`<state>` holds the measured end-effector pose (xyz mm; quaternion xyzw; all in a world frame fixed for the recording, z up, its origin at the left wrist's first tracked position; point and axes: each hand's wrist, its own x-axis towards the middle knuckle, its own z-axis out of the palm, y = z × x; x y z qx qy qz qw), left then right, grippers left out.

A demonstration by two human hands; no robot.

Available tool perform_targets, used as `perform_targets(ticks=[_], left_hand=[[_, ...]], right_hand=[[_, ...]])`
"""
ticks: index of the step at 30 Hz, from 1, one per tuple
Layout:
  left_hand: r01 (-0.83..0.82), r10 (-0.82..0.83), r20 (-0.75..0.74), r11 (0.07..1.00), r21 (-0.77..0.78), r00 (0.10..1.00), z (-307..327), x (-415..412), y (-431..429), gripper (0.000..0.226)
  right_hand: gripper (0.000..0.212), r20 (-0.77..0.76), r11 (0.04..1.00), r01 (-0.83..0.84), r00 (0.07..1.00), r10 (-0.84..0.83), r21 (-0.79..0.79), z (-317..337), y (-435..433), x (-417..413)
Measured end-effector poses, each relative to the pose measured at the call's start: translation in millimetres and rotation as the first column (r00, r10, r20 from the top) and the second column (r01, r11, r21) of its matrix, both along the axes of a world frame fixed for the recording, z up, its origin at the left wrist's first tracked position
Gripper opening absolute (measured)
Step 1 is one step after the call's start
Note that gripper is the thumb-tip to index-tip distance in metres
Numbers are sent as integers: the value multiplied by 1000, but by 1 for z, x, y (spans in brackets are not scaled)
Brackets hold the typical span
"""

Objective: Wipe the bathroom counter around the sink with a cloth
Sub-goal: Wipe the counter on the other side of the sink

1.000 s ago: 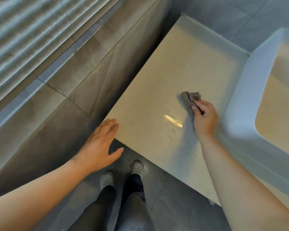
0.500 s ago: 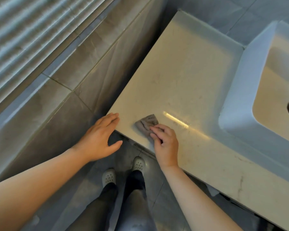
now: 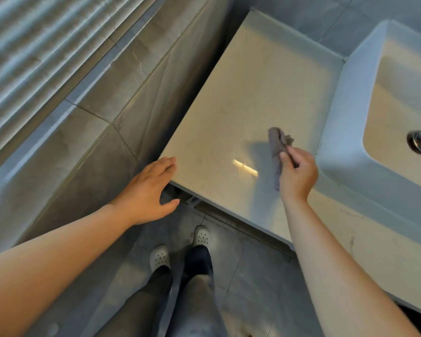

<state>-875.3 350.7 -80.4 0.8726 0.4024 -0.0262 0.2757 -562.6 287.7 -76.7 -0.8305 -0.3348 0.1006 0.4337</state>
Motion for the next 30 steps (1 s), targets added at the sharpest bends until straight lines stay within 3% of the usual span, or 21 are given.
perform_targets(ticks=[5,12,17,21,26,30], left_hand=[[-7,7,-5,1000,2,1000,-1,1,0,86],[-20,21,39,1000,-21,999,-2,-5,1,82],[-140,138,76,990,26,988,0,-24,-10,76],[-240,243,61,969,-55,968,-5,-43,-25,76],[-364,372,20,917,-165,928,-12,-63,-39,71],[-442,454,1,867,-229,891,-13,-69,-47,63]], right_hand=[[27,11,994,40,999,-39,-102,-29,4,14],[27,47,995,-78,996,81,-69,-39,-26,-77],[27,-36,971,-229,973,227,-66,-34,-46,-145],[23,-177,930,-365,919,352,-46,-19,-50,-172],[22,-132,976,-211,967,216,50,14,-20,-137],[24,-11,993,-121,993,121,-7,16,27,-82]])
